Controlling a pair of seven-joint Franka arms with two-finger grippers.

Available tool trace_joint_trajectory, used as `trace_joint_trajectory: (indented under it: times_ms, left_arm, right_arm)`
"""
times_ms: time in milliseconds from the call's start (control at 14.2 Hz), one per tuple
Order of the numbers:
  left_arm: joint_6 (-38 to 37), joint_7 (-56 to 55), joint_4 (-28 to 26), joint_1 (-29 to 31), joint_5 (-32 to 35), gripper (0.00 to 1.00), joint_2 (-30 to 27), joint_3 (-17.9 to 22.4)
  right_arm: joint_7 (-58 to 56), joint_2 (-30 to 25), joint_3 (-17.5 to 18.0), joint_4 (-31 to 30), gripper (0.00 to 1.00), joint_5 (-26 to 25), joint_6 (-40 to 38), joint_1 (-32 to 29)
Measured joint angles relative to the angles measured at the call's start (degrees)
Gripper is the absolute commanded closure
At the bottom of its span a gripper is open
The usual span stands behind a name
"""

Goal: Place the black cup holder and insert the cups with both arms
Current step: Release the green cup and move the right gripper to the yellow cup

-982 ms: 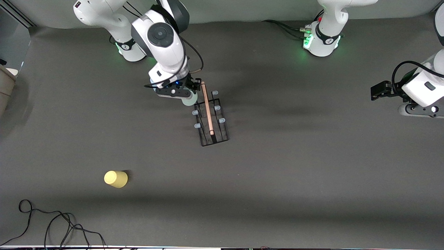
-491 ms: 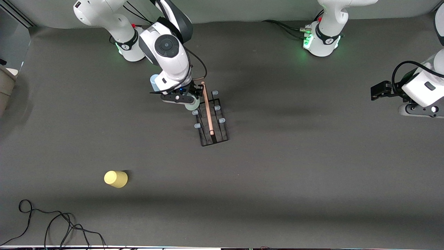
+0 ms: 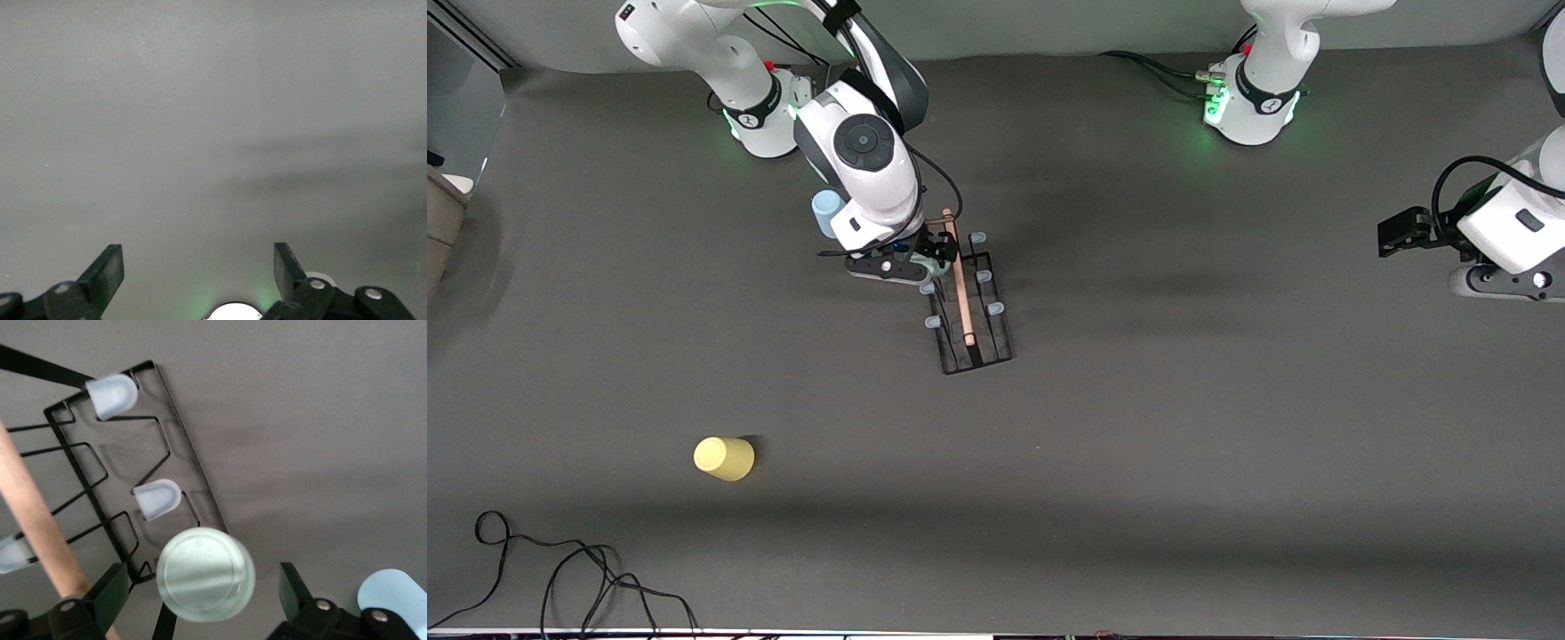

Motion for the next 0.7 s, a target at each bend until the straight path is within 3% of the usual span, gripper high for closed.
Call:
trace_joint_trajectory:
  times_ms: [351, 702]
  left_arm:
    - [0.0, 0.0, 0.0, 0.0, 0.0, 0.0, 0.0, 0.0]
    - [0.0, 0.0, 0.0, 0.0, 0.0, 0.0, 0.0, 0.1]
  right_arm:
    - [-3.6, -2.9, -5.0, 13.9, 0.0, 0.0, -18.4, -0.5]
    - [-24.0, -1.1, -19.3, 15.7, 0.0, 0.0, -16.5, -2.2]
